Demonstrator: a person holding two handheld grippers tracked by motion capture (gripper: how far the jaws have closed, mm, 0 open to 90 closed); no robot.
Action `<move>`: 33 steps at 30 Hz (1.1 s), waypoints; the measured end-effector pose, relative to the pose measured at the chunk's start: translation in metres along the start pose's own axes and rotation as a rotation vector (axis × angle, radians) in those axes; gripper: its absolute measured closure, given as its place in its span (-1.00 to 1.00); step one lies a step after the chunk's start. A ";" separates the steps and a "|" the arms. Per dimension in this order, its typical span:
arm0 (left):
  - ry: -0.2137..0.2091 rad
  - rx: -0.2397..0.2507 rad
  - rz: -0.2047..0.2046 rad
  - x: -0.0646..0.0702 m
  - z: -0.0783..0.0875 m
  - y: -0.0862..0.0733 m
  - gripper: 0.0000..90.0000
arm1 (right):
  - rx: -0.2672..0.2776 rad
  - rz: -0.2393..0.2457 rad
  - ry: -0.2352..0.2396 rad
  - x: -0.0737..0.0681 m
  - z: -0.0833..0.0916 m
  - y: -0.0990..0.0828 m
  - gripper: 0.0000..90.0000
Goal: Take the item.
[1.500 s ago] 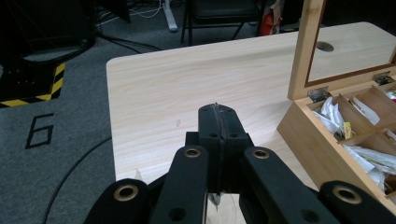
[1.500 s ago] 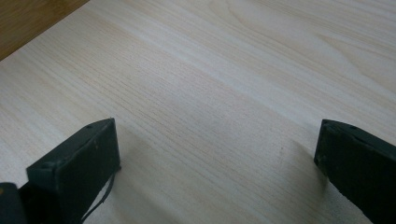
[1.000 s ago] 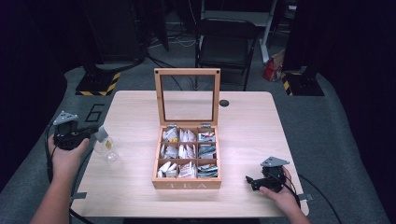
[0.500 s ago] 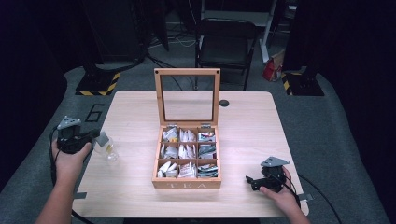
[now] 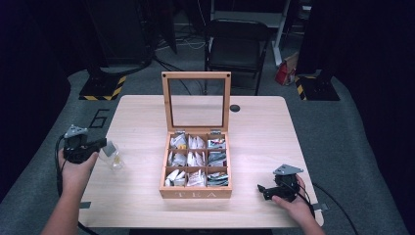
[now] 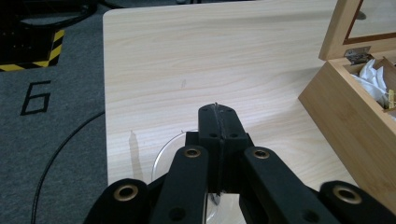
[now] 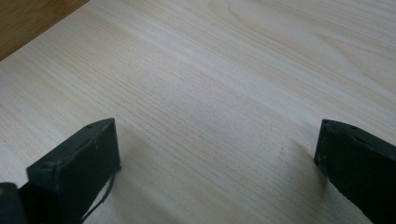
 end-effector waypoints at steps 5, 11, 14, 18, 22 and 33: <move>0.005 -0.005 0.002 -0.001 -0.001 -0.001 1.00 | 0.000 0.000 0.000 0.000 0.000 0.000 -1.00; 0.016 -0.001 0.006 -0.001 -0.002 -0.001 0.90 | 0.000 0.000 0.000 0.000 0.000 0.000 -1.00; 0.011 -0.001 0.008 -0.001 0.000 -0.001 0.86 | 0.000 0.000 0.000 0.000 0.000 0.000 -1.00; 0.012 -0.003 0.012 -0.002 0.001 0.000 0.84 | 0.000 0.000 0.000 0.000 0.000 0.000 -1.00; 0.008 -0.005 0.016 -0.001 0.000 -0.001 0.81 | 0.000 0.000 0.000 0.000 0.000 0.000 -1.00; -0.020 0.013 0.020 0.005 0.003 0.007 0.33 | 0.000 0.000 0.000 0.000 0.000 0.000 -1.00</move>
Point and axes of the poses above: each handheld gripper's, and its own axes: z roughly backward along the jaws, y roughly out of its top, x roughly to its right, the point moved 5 cm from there along -z, roughly forward along the jaws, and after that the axes turned 11 degrees about z, right-handed, at the moved point
